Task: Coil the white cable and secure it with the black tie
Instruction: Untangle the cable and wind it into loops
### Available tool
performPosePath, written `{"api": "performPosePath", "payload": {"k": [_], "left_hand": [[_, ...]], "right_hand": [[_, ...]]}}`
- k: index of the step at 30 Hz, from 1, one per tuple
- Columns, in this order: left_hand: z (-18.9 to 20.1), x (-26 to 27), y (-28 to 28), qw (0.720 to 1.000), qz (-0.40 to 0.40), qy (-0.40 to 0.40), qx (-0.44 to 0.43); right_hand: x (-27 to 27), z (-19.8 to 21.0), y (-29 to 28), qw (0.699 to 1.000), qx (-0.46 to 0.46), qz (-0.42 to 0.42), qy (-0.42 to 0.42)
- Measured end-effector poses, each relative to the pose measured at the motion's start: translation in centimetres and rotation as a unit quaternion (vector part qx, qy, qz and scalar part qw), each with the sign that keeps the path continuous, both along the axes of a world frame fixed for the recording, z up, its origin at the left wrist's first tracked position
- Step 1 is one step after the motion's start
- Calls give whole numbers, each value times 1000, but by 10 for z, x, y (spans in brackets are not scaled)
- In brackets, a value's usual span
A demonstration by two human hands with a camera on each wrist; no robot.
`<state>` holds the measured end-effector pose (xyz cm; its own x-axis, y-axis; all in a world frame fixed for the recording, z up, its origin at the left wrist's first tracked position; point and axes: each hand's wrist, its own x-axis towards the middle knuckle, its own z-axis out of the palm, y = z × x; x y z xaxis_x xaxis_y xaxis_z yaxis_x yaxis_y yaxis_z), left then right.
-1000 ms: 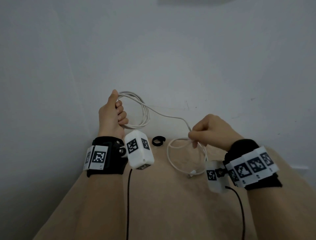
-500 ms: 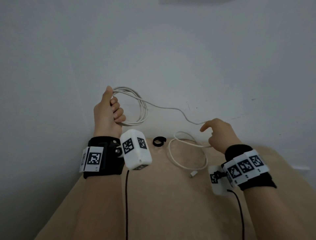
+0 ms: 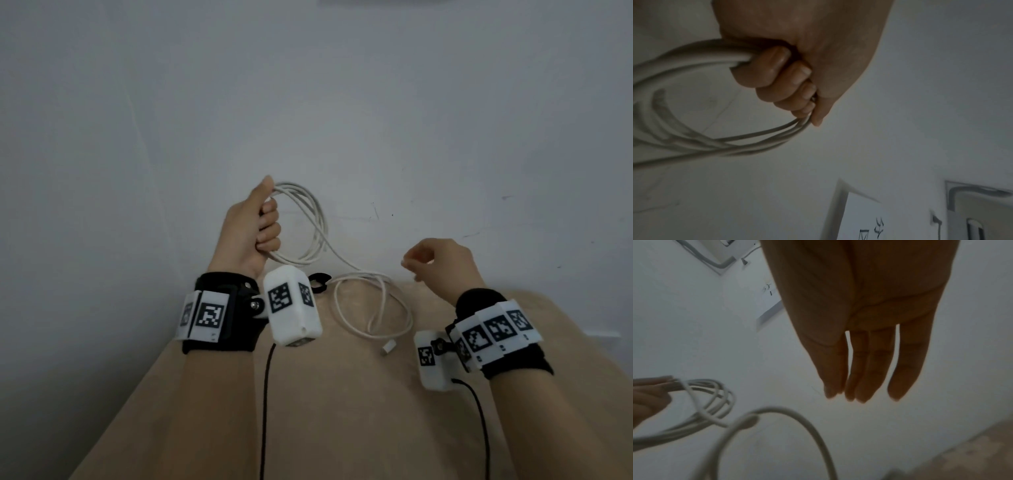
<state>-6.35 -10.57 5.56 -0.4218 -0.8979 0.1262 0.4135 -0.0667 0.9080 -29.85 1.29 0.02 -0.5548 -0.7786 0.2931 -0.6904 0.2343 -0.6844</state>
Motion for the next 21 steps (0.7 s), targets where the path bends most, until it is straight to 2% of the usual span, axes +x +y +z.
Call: {"api": "performPosePath", "payload": {"k": [2,4,6,8,11,16,19,21], "left_hand": [[1,-9,7,999,-22,-21,-17],[2,-16,14,998,-36,-36,-34],[3,-20,18,997,-40,-46,-48],[4,-20,20,996,-49,-51,-58],[4,-17,19,993,-76,-61,-67],[1,-12,18,980,-132,-118,-87],[3,-14,22,977,-158,-115,-87],[3,-17,24,978,-143,-116,-95]], "right_hand": [[11,9,-1,996,-69,49,-3],[27,19,-1,985,-107,126,-40],[44,27,0,971,-94,208,-73],[52,28,-1,963,-75,247,-83],[49,27,0,964,-90,228,-101],[39,28,-3,952,-220,126,-172],[36,25,-5,956,-227,92,-161],[36,22,-6,964,-215,77,-138]]}}
